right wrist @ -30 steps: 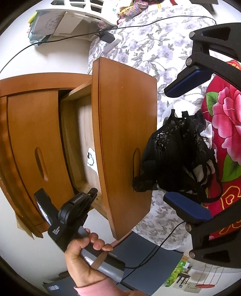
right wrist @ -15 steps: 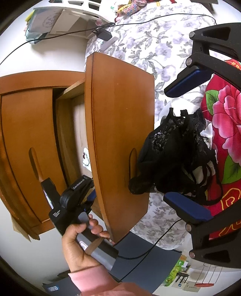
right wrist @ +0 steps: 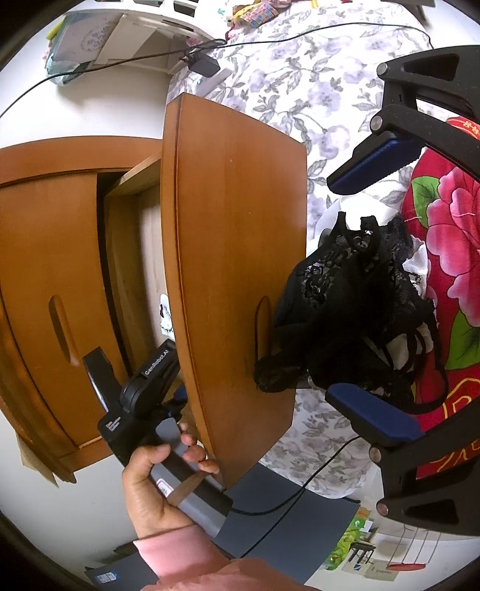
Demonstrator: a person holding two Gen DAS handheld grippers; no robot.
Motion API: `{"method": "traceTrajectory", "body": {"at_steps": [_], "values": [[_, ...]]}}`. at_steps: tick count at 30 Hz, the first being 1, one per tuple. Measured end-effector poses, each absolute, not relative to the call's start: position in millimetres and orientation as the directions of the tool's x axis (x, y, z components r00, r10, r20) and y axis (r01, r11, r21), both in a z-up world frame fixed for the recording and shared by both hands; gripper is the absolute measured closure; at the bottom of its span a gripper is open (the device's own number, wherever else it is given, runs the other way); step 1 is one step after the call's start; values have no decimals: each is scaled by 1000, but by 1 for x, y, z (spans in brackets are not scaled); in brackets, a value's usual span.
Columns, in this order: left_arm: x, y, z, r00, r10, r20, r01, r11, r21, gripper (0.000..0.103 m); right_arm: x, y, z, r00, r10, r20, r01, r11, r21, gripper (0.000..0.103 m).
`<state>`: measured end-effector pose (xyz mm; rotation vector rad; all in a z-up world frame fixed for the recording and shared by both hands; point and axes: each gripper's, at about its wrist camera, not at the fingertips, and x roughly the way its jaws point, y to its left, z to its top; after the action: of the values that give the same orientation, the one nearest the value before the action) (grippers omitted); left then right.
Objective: Organize soft objects
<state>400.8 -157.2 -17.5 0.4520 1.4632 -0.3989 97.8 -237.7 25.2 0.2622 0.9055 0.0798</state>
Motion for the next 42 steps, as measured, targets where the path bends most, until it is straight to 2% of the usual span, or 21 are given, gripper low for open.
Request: {"method": "traceTrajectory", "body": {"at_steps": [11,22,28,31,33,36,42], "values": [[415,-180,-22,17,-34,-999,541,841,-19,29,100,-237,21,607,187,-773,38,964,263,0],[425,-219,-42,20,58,-998,561,826,59,29,101,-240,18,603,195,-773,41,961,275,0],[420,-232,-48,33,65,-997,567,821,72,29,99,-241,20,605,200,-770,40,959,280,0],[415,-225,-52,18,33,-999,554,832,37,39,99,-242,20,604,200,-772,41,959,281,0],[414,-215,-50,32,30,-999,540,841,43,55,99,-242,20,605,200,-771,42,959,281,0],[418,-206,-50,45,25,-999,510,859,44,71,99,-241,20,603,201,-772,42,958,282,0],[423,-197,-54,63,9,-998,474,880,38,86,100,-242,18,600,200,-775,46,958,282,0]]}}
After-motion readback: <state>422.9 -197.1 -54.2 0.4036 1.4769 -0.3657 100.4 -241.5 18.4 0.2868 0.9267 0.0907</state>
